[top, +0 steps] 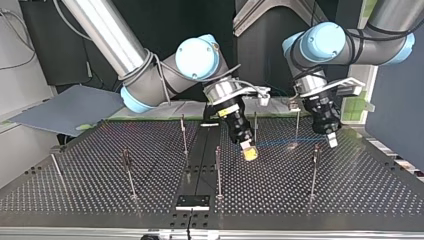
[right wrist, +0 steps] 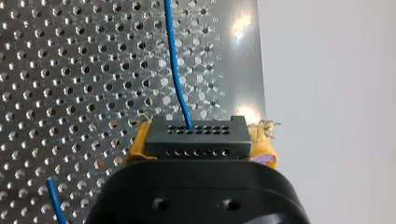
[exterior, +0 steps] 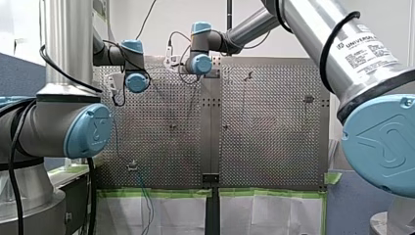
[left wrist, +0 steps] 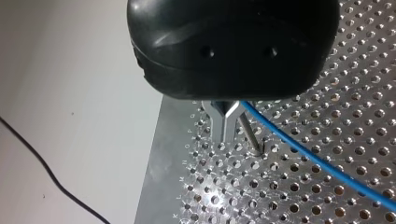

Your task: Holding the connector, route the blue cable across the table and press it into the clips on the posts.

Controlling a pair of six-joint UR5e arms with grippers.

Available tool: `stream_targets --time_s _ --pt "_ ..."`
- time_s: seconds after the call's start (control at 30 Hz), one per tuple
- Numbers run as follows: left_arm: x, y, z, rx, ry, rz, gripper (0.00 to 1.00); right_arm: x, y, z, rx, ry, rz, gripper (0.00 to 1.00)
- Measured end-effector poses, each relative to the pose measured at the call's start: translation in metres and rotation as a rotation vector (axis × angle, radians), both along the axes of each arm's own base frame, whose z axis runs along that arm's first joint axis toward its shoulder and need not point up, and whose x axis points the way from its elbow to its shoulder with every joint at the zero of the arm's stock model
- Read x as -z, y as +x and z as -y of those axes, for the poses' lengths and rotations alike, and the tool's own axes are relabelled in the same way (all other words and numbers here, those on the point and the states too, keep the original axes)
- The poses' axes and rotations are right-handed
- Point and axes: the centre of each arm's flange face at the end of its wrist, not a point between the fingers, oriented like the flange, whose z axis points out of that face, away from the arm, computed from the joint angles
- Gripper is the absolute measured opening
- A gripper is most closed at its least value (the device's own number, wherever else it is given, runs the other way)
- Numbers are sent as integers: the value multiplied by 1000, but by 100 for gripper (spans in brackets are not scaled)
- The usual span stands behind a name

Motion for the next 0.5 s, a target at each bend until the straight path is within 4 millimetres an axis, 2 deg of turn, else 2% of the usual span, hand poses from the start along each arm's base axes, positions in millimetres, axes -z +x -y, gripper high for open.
stream_targets --time_s 0.27,0.5 --pt "-7 11 -9 4 -10 24 0 5 13 6 -8 -3 4 0" --pt "-6 19 -32 -17 -2 20 0 22 18 12 -5 11 -14 0"
